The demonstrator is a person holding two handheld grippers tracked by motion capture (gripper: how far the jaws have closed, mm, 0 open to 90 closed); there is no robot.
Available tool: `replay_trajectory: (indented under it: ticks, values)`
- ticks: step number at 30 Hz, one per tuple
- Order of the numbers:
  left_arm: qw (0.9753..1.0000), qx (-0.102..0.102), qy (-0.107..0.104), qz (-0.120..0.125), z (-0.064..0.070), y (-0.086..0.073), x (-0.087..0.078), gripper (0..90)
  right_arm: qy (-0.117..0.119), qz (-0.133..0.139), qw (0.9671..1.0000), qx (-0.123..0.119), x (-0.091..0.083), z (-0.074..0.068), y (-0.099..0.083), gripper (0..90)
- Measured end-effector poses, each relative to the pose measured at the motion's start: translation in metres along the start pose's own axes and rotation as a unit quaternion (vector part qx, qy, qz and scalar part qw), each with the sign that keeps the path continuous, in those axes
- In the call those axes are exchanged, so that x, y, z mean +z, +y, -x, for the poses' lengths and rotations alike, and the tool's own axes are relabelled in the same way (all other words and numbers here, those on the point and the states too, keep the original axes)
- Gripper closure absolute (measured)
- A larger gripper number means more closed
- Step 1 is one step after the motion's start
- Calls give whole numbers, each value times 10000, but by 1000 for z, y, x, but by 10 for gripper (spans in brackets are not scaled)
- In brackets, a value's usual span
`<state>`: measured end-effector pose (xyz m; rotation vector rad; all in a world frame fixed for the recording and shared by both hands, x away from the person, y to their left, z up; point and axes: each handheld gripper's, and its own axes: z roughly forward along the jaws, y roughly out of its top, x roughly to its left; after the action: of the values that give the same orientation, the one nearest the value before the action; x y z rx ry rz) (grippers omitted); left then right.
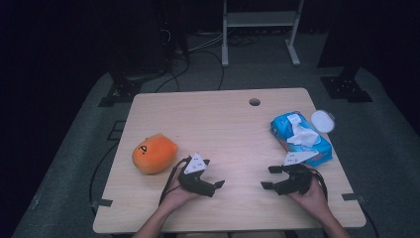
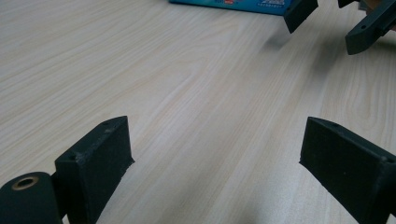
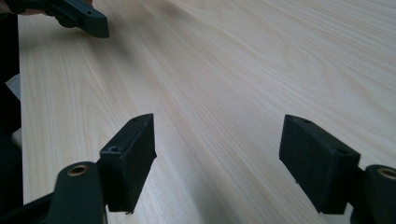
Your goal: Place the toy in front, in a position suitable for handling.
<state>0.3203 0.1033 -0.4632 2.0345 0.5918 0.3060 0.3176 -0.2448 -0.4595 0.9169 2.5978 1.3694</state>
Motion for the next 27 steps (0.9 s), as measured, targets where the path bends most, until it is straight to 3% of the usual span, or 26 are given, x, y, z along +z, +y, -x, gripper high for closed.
replay_trajectory:
  ticks: [12, 27]
  values:
    - [9999, 43, 7, 113, 0, 4, -6, 84, -30, 12, 10000, 3, -1, 0, 0, 258]
    - [9987, 140, 107, 470, -8, 24, -32, 84, -43, 13, 10000, 38, -1, 1, -1, 258]
